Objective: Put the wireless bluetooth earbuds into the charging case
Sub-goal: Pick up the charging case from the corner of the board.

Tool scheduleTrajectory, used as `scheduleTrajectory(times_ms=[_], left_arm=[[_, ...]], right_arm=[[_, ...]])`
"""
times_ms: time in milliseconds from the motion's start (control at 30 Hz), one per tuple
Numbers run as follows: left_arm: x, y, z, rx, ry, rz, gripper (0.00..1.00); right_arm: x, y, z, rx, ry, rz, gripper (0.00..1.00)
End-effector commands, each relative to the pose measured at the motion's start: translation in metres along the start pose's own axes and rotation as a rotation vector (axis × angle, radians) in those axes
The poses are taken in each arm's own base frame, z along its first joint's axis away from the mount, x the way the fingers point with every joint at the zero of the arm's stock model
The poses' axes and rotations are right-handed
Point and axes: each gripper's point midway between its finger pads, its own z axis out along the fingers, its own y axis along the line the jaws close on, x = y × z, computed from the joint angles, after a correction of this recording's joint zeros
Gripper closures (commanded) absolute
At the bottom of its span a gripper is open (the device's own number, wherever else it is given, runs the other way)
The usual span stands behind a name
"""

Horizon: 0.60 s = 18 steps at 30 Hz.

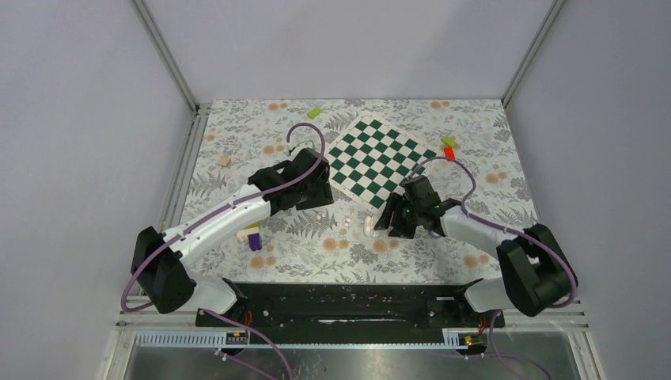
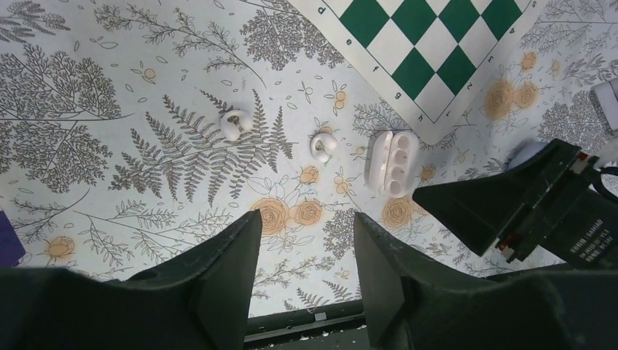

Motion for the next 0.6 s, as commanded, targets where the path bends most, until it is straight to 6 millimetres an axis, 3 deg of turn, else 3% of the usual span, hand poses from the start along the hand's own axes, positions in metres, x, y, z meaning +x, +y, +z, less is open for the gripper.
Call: scheduleTrajectory(times_ms=[0,367,567], left_arm=[[-0.010,-0.011,-0.009,0.072,-0.032,-0.066,0.49],[-0.002,0.000,-0.010,0.064,-0.025,-0.078,0.48],[0.004,0.007,-0.011,0.078,-0.013,-0.075,0.48]], right_arm=[[-0.017,0.022,0.012,-0.045,-0.019,-0.072,0.38],[-0.017,0.010,0.039,0.016,0.040,-0.092,0.46],[-0.017,0.014,0.039,-0.001,0.041,-0.092,0.65]])
